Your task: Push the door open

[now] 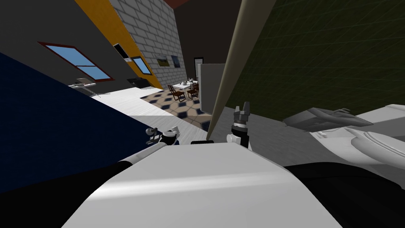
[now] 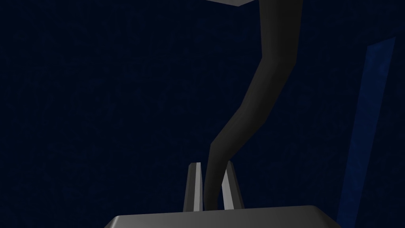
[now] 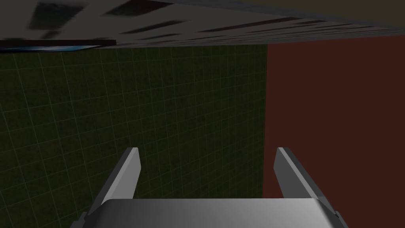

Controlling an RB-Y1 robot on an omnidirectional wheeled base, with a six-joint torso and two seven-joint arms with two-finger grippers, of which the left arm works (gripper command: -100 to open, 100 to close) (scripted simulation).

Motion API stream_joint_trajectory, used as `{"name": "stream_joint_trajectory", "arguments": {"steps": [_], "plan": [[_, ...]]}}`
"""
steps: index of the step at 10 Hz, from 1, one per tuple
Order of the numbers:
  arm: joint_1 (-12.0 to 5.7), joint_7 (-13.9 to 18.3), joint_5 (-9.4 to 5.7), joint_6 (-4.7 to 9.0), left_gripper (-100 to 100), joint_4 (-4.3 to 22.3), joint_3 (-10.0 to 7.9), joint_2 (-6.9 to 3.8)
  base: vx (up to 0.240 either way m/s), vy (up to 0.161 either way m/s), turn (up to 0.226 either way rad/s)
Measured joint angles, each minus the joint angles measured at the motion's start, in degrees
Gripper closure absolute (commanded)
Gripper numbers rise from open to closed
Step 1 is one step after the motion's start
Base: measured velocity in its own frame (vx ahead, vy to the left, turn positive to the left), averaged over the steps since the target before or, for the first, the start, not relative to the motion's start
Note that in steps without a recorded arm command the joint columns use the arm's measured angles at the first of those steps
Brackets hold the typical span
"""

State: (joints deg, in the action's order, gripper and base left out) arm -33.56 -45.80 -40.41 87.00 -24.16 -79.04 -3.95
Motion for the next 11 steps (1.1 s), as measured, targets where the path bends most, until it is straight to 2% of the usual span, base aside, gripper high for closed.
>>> {"name": "stream_joint_trajectory", "arguments": {"steps": [2,3,4,5,6,7,8,11], "plan": [[-0.20,0.46,-0.01,0.64,100,1.58,-0.02,-0.75,0.000,0.000,0.000],[-0.40,1.27,-0.02,1.58,100,4.20,-0.04,-2.07,0.000,0.000,0.000],[-0.39,1.34,-0.01,1.69,100,3.77,-0.03,-1.78,0.000,0.000,0.000],[-0.10,0.53,0.00,0.66,100,0.97,-0.01,-0.43,0.000,0.000,0.000],[-0.08,0.29,-0.02,0.39,100,0.97,-0.03,-0.50,0.000,0.000,0.000],[-0.12,0.40,-0.31,0.55,100,1.94,-0.49,-1.37,0.000,0.000,0.000],[-0.05,-0.17,-0.49,0.15,100,0.34,-0.79,-0.75,0.000,0.000,0.000],[-0.07,-0.75,-0.55,-0.19,100,-0.68,-0.89,-0.37,0.000,0.000,0.000]]}}
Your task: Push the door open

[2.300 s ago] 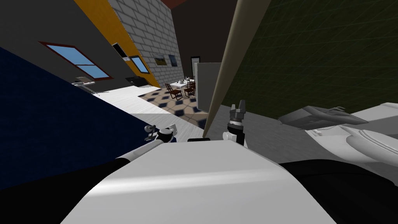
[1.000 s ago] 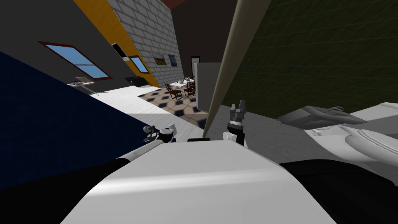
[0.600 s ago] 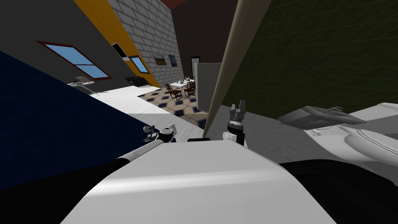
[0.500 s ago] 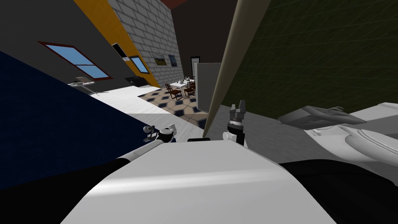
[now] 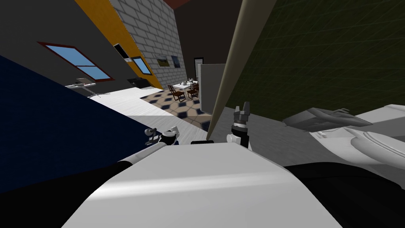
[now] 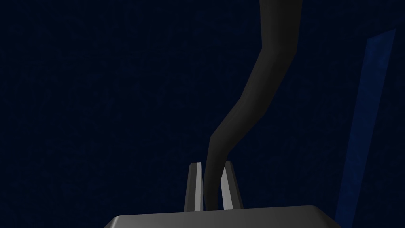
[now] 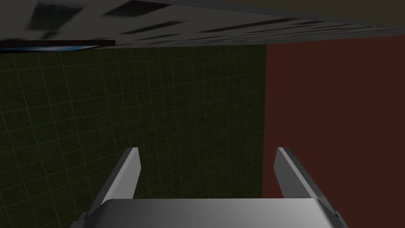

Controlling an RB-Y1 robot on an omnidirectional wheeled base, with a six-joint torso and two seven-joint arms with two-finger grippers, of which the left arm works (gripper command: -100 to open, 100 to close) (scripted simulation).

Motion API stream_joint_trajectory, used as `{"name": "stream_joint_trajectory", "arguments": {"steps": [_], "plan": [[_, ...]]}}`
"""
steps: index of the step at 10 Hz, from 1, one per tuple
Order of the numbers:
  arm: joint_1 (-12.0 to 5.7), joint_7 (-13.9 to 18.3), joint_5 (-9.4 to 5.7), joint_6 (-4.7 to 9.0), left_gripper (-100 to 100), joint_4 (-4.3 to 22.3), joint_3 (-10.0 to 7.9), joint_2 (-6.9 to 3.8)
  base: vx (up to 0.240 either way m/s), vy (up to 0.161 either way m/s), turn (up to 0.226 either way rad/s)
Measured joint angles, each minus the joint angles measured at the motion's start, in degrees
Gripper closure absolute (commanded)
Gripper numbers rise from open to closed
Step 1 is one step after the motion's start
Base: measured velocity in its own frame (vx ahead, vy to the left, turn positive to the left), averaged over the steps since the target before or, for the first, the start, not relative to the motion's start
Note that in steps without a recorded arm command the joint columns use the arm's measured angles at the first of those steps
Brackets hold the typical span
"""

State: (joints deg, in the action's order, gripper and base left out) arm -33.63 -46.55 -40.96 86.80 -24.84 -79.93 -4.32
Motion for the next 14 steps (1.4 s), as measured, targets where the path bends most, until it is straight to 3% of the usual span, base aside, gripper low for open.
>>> {"name": "stream_joint_trajectory", "arguments": {"steps": [3,5,7,10,13,14], "plan": [[-0.01,0.79,0.01,0.74,100,1.93,0.01,-0.87,0.000,0.000,0.000],[-0.09,0.69,0.00,0.78,100,1.66,-0.01,-0.71,0.000,0.000,0.000],[-0.16,0.86,-0.39,1.22,100,2.86,-0.66,-1.67,0.000,0.000,0.000],[-0.07,0.05,-0.47,0.51,100,0.79,-0.78,-0.80,0.000,0.000,0.000],[-0.03,0.07,-0.46,0.54,100,0.85,-0.78,-0.88,0.000,0.000,0.000],[-0.14,0.33,-0.46,0.89,100,1.81,-0.79,-1.34,0.000,0.000,0.000]]}}
